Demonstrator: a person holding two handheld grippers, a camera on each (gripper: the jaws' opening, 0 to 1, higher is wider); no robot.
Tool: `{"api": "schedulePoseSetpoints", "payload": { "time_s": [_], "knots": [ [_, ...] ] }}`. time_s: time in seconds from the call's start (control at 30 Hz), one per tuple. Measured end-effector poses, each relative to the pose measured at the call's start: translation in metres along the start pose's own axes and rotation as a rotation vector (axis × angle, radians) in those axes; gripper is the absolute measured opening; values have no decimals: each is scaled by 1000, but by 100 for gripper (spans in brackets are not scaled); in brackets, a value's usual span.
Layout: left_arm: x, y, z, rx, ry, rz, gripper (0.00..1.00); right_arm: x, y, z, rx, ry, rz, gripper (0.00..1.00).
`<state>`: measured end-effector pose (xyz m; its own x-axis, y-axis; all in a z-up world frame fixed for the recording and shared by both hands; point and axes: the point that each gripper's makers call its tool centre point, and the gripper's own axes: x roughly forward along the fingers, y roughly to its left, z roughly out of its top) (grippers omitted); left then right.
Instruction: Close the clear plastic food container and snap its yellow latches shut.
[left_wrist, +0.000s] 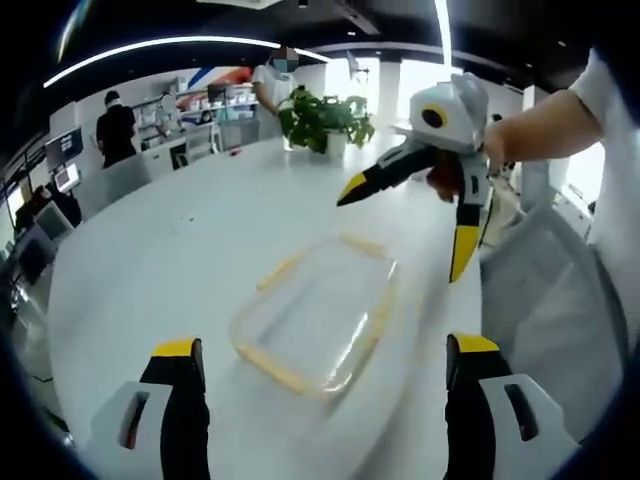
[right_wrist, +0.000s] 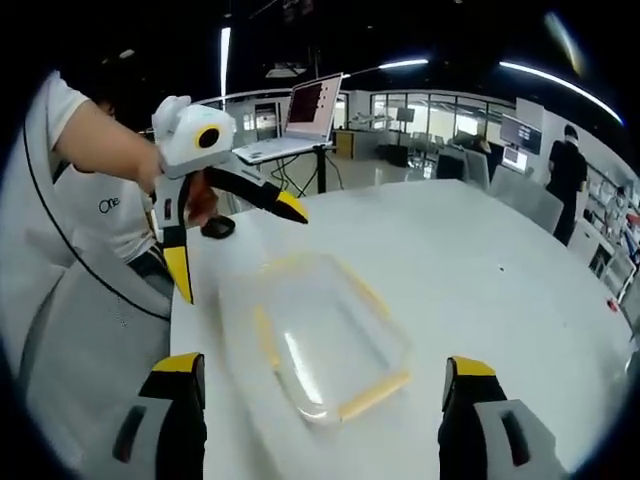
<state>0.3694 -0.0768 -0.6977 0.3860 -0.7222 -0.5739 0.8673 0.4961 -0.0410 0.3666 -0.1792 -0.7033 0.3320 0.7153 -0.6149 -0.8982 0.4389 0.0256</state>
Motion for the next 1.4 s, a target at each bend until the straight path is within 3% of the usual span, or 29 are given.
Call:
{"api": "schedulePoseSetpoints", "payload": {
  "time_s": [0.4, 0.8, 1.0, 1.4],
  "knots": [
    [-15, -22, 14, 7, -33, 30, 98, -21, 15, 7, -10, -48, -19, 99],
    [-34, -32, 4, -50, -27, 94, 98, -41, 28, 11, 17, -88, -45, 99],
    [-41, -40, 1, -50, -15, 126, 97, -47, 35, 7, 41, -88, -73, 99],
    [-51, -62, 5, -55, -51, 155, 97, -53, 61, -6, 61, -75, -92, 99]
  ]
}}
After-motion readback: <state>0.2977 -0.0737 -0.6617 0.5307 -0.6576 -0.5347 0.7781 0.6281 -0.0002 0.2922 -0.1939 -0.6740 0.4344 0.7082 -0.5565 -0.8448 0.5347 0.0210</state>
